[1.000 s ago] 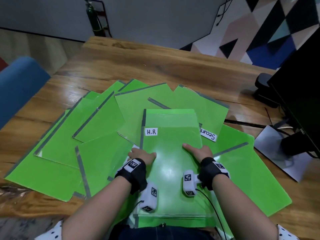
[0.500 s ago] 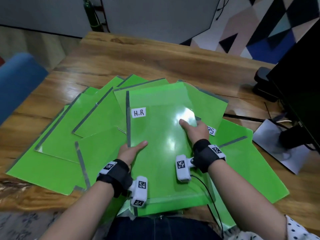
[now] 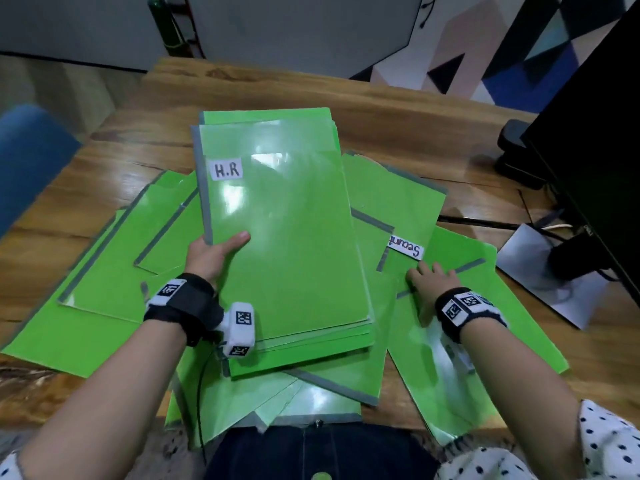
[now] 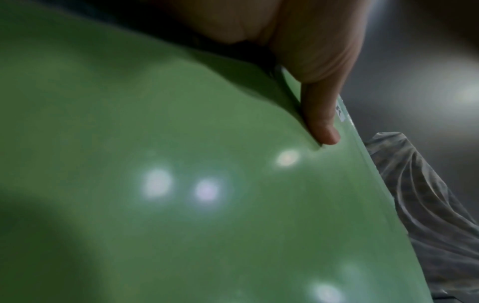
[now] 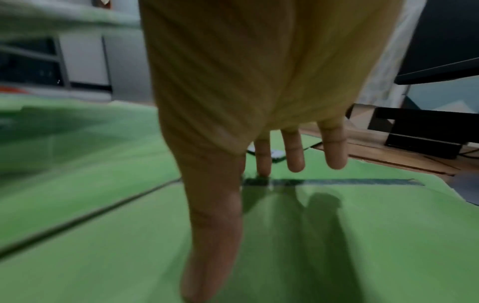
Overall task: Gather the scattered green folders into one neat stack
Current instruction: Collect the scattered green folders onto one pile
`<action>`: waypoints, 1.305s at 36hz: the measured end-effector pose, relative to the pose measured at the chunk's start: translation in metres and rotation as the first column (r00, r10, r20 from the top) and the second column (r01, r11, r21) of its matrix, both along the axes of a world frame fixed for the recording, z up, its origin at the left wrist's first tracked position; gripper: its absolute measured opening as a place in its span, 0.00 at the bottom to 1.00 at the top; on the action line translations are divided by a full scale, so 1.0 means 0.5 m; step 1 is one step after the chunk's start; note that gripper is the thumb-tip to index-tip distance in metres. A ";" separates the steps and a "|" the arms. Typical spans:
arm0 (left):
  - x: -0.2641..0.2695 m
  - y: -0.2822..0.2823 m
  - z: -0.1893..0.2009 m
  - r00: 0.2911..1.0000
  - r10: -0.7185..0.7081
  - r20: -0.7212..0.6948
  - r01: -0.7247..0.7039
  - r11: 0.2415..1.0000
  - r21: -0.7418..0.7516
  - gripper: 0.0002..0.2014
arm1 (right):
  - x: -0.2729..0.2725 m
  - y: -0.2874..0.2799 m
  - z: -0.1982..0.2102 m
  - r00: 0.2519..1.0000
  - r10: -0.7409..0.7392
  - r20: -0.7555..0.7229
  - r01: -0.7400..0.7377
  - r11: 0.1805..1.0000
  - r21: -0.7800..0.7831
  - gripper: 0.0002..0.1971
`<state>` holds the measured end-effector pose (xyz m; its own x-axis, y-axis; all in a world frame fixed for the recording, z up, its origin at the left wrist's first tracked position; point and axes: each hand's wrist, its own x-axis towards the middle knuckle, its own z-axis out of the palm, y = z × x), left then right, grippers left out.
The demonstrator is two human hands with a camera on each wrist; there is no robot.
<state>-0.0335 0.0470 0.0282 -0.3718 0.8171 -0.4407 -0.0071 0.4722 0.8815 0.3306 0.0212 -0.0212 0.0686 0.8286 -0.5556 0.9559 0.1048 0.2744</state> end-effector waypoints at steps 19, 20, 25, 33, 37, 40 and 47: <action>-0.032 -0.018 -0.027 1.000 0.027 -0.011 -0.027 1.000 0.006 0.37 | -0.038 0.075 0.060 0.998 0.016 0.064 -0.002 0.977 -0.215 0.13; -0.033 -0.018 -0.028 1.000 0.025 -0.018 -0.025 1.000 0.008 0.36 | -0.040 0.090 0.069 0.997 0.011 0.082 0.005 0.981 -0.196 0.11; -0.040 -0.021 -0.040 0.998 0.033 -0.058 -0.033 0.999 0.001 0.31 | -0.050 0.176 0.107 0.973 0.126 0.191 -0.100 0.985 -0.138 0.05; -0.034 -0.041 -0.071 0.993 0.065 -0.100 -0.073 0.994 -0.077 0.30 | -0.150 0.222 0.226 0.801 0.417 0.429 -0.463 0.887 0.003 0.15; -0.029 -0.040 -0.078 0.990 0.052 -0.133 -0.067 0.992 -0.111 0.32 | -0.194 0.251 0.264 0.822 0.412 0.393 -0.498 0.855 0.146 0.16; -0.027 -0.038 -0.082 0.987 0.041 -0.154 -0.062 0.989 -0.136 0.32 | -0.226 0.266 0.294 0.876 0.381 0.295 -0.462 0.840 0.286 0.16; -0.025 -0.042 -0.084 0.976 0.021 -0.216 -0.071 0.971 -0.229 0.43 | -0.249 0.294 0.318 0.948 0.243 -0.204 -0.196 0.954 0.228 0.16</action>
